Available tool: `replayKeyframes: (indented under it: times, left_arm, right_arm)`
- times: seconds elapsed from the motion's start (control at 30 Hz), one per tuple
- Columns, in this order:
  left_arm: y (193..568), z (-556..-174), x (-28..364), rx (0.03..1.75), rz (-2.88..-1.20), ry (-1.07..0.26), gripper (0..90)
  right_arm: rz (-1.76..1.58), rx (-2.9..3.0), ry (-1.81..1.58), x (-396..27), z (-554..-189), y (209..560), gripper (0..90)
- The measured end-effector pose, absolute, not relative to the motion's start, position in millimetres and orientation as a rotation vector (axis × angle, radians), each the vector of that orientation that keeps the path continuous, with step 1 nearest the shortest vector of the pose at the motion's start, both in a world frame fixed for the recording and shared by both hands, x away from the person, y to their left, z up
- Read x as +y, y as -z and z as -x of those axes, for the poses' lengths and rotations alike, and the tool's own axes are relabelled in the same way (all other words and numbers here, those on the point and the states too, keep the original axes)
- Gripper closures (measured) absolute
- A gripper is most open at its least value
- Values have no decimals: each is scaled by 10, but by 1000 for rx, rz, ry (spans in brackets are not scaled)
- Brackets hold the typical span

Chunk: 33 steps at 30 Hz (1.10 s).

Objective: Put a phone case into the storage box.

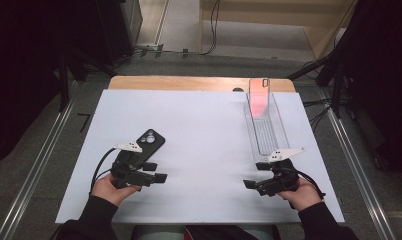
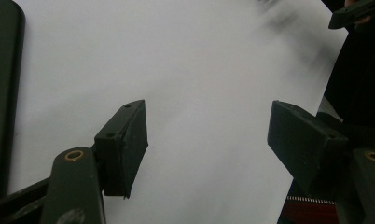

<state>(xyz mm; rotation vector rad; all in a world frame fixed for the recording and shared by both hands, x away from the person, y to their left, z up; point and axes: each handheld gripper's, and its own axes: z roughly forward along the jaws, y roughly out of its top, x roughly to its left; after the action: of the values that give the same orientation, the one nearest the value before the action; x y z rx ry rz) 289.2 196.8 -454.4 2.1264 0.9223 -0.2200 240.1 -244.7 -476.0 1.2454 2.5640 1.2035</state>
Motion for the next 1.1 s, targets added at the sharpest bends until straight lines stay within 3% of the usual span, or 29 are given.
replayKeyframes:
  times: [0.67,1.1]
  left_arm:
    - [4471,-3003,2091,910,-2101,66,287]
    - [4454,-3213,2198,915,-2114,-16,192]
  right_arm:
    - [-1247,2578,-1188,-2438,-2410,4778,131]
    - [-1247,2584,-1188,-2438,-2417,4786,131]
